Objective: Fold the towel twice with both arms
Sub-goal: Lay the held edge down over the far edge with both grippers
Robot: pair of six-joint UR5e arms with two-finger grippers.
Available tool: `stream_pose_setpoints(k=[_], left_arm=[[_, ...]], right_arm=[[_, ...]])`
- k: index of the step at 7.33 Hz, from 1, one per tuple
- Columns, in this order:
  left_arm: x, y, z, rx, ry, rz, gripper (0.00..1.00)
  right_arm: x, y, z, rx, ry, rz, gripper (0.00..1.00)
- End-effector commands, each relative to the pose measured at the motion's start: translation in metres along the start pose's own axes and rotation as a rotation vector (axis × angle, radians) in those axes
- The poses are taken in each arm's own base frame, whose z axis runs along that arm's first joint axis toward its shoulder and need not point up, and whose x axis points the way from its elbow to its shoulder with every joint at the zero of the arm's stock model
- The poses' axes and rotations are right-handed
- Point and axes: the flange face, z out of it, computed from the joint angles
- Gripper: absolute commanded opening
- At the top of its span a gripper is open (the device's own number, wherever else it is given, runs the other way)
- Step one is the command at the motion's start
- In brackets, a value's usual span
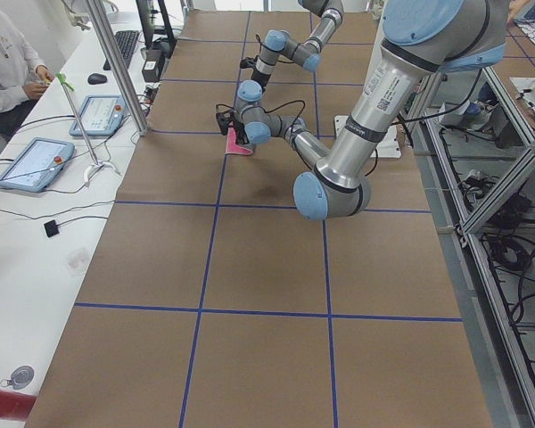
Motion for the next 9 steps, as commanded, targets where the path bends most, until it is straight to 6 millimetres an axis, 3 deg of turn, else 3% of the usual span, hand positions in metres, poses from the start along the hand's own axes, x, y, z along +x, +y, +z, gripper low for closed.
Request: stream_pose_setpoints(k=[1, 7, 8, 9], left_arm=[[0.002, -0.006, 0.001, 0.008, -0.002, -0.005, 0.0], [0.006, -0.012, 0.02, 0.012, -0.028, -0.014, 0.0], [0.01, -0.015, 0.025, 0.012, -0.033, -0.016, 0.07], [0.013, -0.02, 0.023, 0.018, -0.03, -0.021, 0.33]], right_arm=[[0.0, -0.002, 0.001, 0.003, 0.001, -0.006, 0.0], [-0.01, 0.001, 0.013, 0.006, 0.015, -0.008, 0.0], [-0.011, -0.001, 0.013, 0.008, 0.014, -0.027, 0.0], [-0.012, -0.006, 0.012, 0.012, 0.012, -0.023, 0.0]])
